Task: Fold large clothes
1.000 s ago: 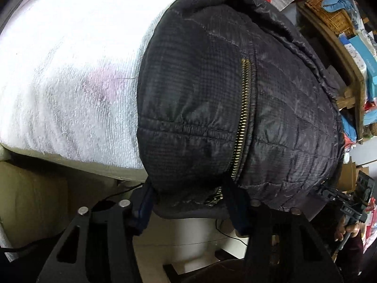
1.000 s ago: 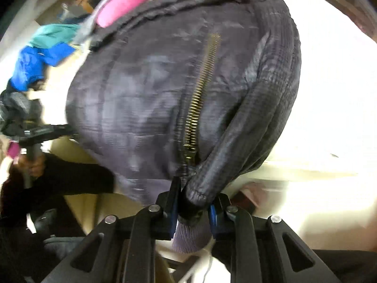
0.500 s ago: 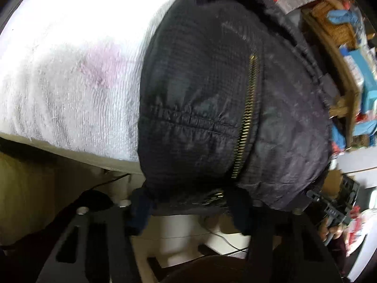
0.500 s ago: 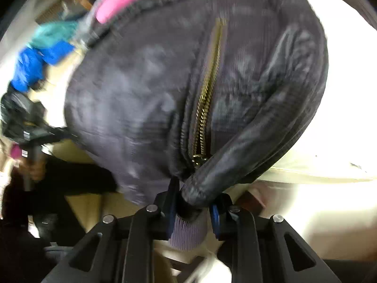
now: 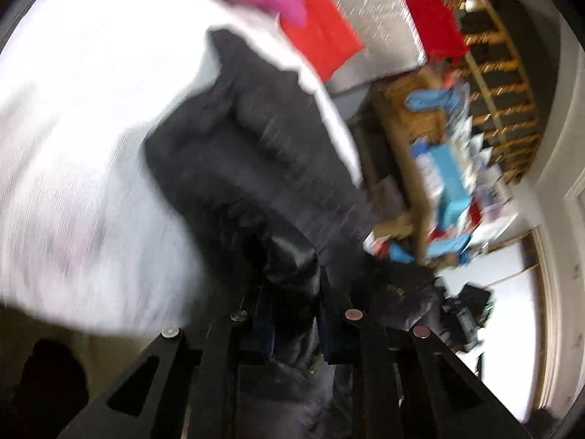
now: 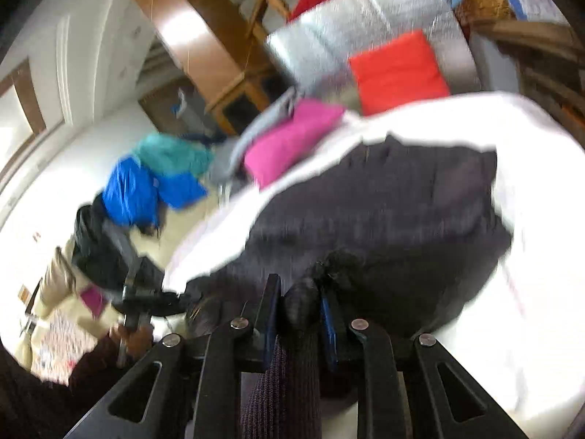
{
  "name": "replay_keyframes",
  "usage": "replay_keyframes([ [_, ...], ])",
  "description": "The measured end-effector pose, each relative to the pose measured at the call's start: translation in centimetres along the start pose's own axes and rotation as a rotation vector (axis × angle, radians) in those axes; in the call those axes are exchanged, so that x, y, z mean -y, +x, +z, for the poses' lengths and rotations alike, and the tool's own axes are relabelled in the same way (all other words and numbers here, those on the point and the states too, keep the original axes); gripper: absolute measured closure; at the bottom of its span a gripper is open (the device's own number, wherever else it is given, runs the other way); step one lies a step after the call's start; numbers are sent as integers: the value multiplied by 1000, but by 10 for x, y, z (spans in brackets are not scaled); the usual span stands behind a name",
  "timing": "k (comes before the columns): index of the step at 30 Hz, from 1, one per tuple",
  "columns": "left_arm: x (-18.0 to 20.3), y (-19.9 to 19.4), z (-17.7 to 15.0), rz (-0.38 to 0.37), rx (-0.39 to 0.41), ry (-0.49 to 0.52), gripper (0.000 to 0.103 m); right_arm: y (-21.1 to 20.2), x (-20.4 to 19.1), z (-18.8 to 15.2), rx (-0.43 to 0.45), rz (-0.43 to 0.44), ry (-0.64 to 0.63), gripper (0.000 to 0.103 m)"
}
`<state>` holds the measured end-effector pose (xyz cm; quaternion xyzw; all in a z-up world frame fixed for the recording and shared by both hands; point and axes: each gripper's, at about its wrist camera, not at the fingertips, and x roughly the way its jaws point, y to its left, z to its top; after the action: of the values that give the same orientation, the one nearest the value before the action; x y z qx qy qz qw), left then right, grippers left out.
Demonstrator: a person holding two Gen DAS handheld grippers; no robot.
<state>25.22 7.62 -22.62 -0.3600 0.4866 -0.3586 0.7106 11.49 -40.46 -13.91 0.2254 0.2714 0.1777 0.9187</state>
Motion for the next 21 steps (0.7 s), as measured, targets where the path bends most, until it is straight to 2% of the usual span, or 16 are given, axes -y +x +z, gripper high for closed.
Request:
replay_keyframes([
  [1, 0, 2, 10, -12, 13, -7, 84, 5, 2, 14, 35, 1, 17, 84],
  [3, 13, 4, 42, -18, 56, -8, 84, 6, 23, 45, 150, -22, 73, 102],
  [7, 31, 37, 110, -27, 115, -12, 90, 27, 79, 101, 310, -11, 270, 102],
  [8, 31, 47, 130, -26, 148, -19, 90, 38, 90, 112, 318, -62, 278, 102],
  [9, 29, 42, 143, -13, 176, -9, 90, 44, 98, 120, 310, -145, 258, 102],
  [10, 23, 38, 155, 19, 199, -2, 90, 55, 108, 123, 290, -192, 259, 102],
  [11, 8, 45, 165, 59, 230, -40, 92, 67, 116, 121, 263, -180, 291, 98],
  [12, -6, 53, 168, 38, 237, -90, 95, 77, 124, 115, 236, -157, 330, 98],
  [13, -26, 61, 167, -17, 225, -146, 95, 85, 129, 107, 203, -138, 351, 98],
  [14, -39, 67, 165, -21, 213, -179, 95, 93, 131, 99, 167, -145, 345, 98],
  [16, -57, 74, 160, 86, 168, -238, 95, 114, 138, 88, 57, -226, 326, 98],
  [17, -57, 74, 158, 136, 145, -231, 95, 121, 141, 85, 3, -246, 329, 98],
  [18, -50, 73, 157, 152, 149, -192, 94, 128, 142, 81, -67, -247, 339, 98],
  [19, -39, 66, 151, 169, 163, -142, 91, 127, 140, 78, -85, -243, 340, 98],
  [20, -35, 58, 147, 171, 171, -121, 85, 125, 135, 77, -90, -242, 331, 98],
  [21, -27, 50, 139, 172, 185, -95, 73, 120, 126, 75, -91, -234, 308, 98],
])
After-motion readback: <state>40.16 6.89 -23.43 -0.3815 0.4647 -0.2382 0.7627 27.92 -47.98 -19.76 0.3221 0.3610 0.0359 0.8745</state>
